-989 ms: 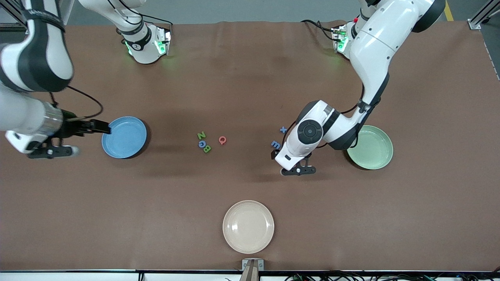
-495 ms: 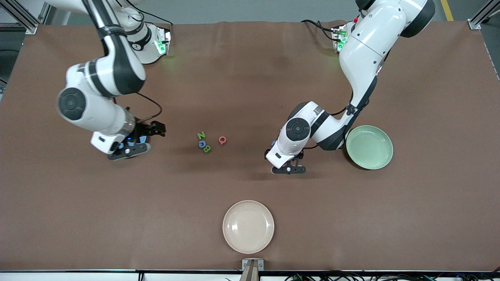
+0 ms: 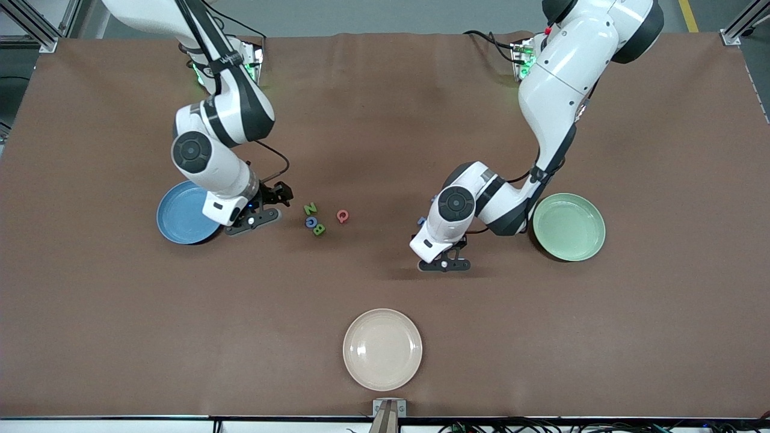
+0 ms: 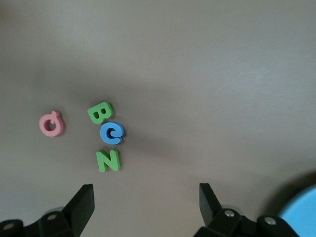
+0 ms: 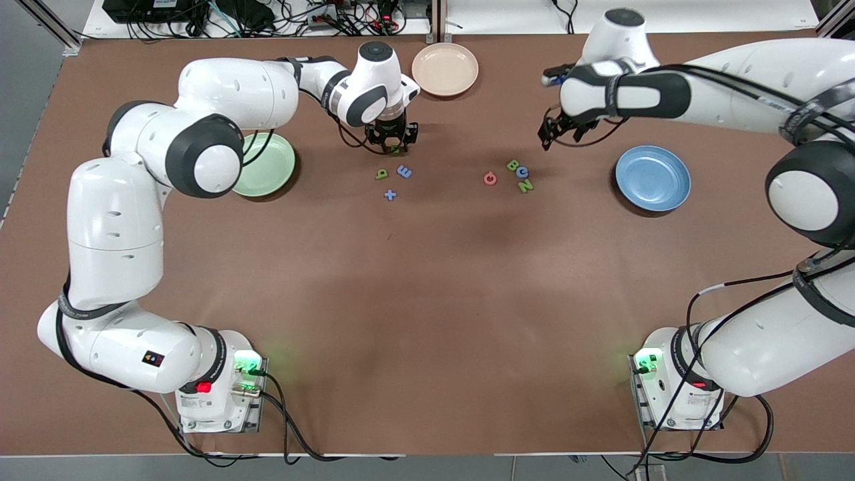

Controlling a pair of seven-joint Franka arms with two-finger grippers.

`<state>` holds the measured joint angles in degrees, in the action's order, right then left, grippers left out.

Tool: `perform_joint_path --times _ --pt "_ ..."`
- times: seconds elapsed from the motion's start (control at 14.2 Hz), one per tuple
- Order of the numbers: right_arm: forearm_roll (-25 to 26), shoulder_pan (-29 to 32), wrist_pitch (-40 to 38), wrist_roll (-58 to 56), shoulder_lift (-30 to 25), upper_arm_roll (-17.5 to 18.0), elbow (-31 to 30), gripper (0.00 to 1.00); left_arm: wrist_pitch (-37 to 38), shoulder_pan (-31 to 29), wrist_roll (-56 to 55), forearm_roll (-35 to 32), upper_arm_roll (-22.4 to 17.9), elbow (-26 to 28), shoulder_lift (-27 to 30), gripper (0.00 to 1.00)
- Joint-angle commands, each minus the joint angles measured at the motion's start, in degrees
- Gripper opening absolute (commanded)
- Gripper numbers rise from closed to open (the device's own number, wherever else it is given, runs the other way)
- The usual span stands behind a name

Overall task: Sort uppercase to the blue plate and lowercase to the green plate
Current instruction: 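Grasp the green u with the left gripper while the right gripper reaches the N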

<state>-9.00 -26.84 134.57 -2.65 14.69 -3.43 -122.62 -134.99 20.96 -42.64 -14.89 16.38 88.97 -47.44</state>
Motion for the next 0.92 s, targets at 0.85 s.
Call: perform_joint_path --times 0.85 --pt "-0.6 -9.0 11.2 0.4 10.4 -0.6 -0.8 0.85 1.2 -4.9 0.9 -2.6 -0.6 5.4 8.0 0.12"
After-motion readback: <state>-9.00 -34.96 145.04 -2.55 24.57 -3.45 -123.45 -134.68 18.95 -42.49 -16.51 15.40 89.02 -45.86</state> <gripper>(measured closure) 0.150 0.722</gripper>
